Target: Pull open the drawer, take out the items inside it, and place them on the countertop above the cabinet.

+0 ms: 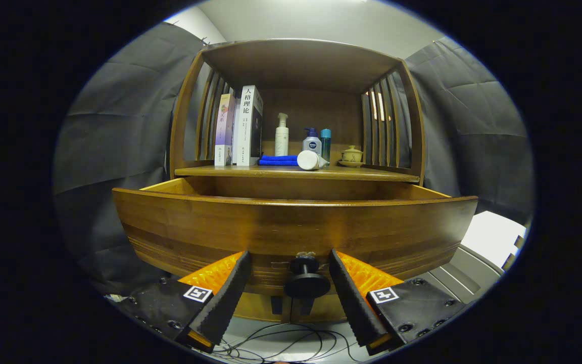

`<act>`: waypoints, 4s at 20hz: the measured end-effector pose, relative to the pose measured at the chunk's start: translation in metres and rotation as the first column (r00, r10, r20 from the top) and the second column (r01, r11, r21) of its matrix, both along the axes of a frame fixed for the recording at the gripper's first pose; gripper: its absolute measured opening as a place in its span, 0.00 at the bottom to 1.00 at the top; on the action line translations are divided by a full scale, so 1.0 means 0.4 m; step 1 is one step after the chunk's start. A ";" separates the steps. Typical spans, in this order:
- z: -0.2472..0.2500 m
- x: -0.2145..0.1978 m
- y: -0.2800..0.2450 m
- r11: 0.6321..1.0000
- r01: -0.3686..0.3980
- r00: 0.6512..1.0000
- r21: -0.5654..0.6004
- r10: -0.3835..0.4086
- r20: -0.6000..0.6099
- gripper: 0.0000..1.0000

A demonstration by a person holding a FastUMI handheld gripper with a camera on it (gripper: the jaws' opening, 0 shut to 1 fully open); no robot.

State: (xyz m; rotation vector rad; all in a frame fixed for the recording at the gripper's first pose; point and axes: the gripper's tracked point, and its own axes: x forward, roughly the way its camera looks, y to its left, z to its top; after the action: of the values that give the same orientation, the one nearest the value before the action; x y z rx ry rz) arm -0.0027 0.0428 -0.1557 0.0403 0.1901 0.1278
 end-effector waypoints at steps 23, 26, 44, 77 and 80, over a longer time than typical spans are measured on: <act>0.029 0.205 0.019 0.999 -0.013 1.000 0.049 0.013 -0.010 0.97; 0.027 0.236 0.021 0.999 -0.016 1.000 0.048 0.016 -0.011 0.97; 0.034 0.382 0.005 0.997 -0.003 1.000 0.079 0.002 0.011 0.97; 0.412 -0.084 -0.007 1.000 0.025 0.981 0.005 -0.026 0.190 0.97; 0.419 -0.087 -0.008 1.000 0.024 0.980 0.012 -0.026 0.196 0.98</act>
State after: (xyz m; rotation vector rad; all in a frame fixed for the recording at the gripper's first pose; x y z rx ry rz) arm -0.0375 0.0397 0.0117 0.0393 -0.0085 0.1073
